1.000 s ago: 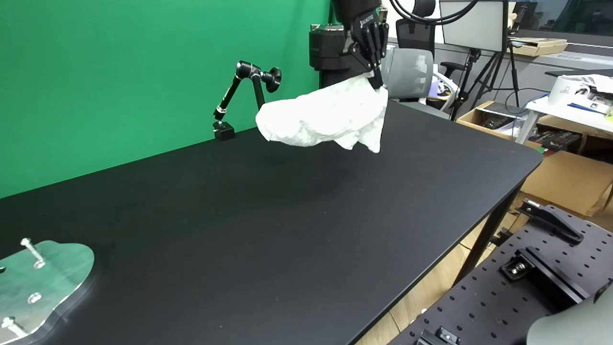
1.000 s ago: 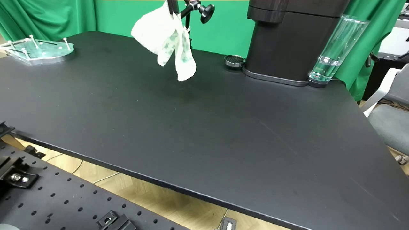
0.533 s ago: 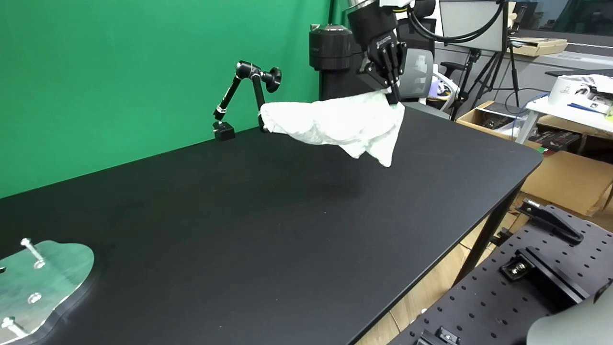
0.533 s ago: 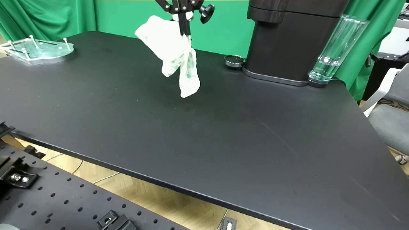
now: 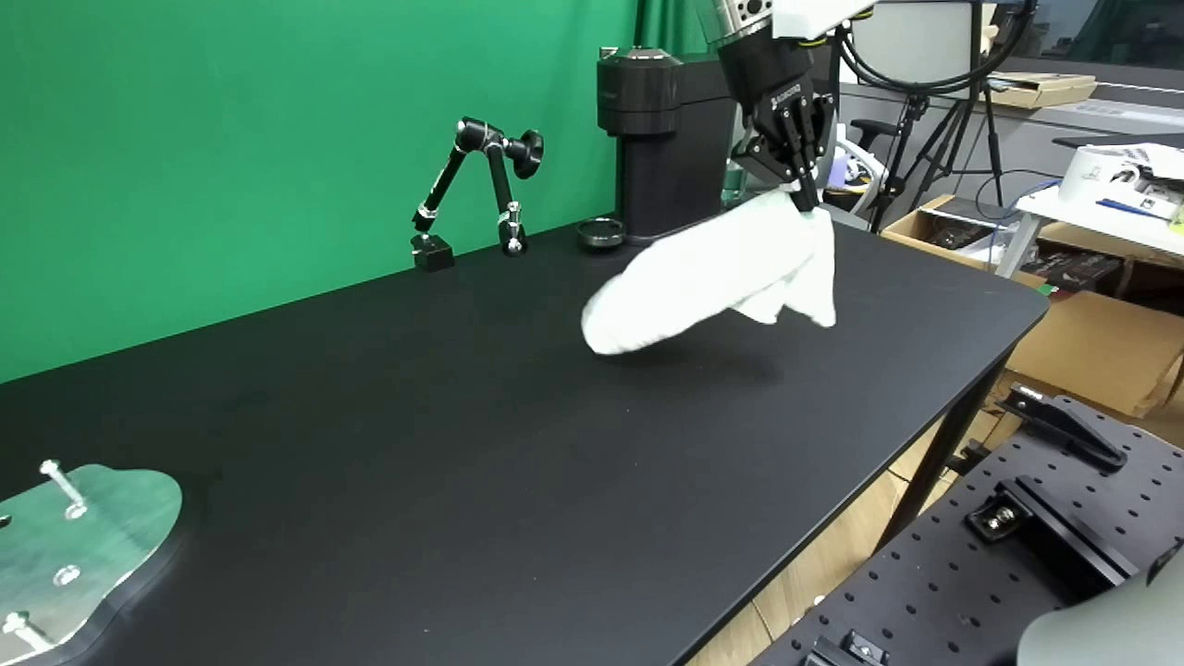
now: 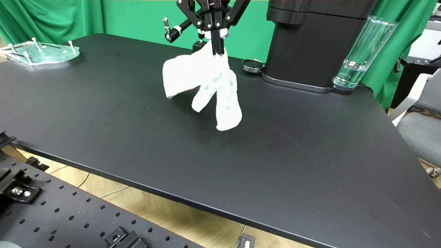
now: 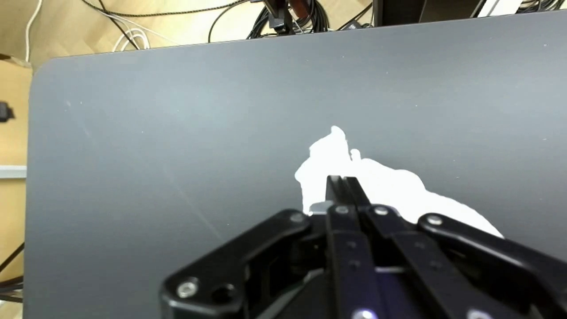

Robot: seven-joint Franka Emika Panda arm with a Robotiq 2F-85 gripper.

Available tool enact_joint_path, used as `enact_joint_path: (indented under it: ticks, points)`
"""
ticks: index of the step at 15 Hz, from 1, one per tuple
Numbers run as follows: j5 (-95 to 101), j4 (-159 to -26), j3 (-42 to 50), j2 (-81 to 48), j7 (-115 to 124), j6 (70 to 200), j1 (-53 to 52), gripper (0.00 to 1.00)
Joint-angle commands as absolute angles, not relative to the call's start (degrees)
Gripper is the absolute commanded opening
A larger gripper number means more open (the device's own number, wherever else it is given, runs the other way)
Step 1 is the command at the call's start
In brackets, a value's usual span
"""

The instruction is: Take the cloth and put it on the table

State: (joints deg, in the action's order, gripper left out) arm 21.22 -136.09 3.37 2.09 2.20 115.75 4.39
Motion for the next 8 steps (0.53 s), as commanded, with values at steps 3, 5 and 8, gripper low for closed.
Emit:
enact_joint_path:
  ticks: [3, 5, 8]
  points:
    - [22.47, -136.76, 4.21, 1.09, 5.88, 117.75, 5.04, 0.01]
    - [22.27, -136.26, 4.13, 0.13, 5.87, 118.75, 4.83, 0.01]
    - [21.74, -135.2, 3.72, -2.02, 5.51, 121.42, 4.26, 0.01]
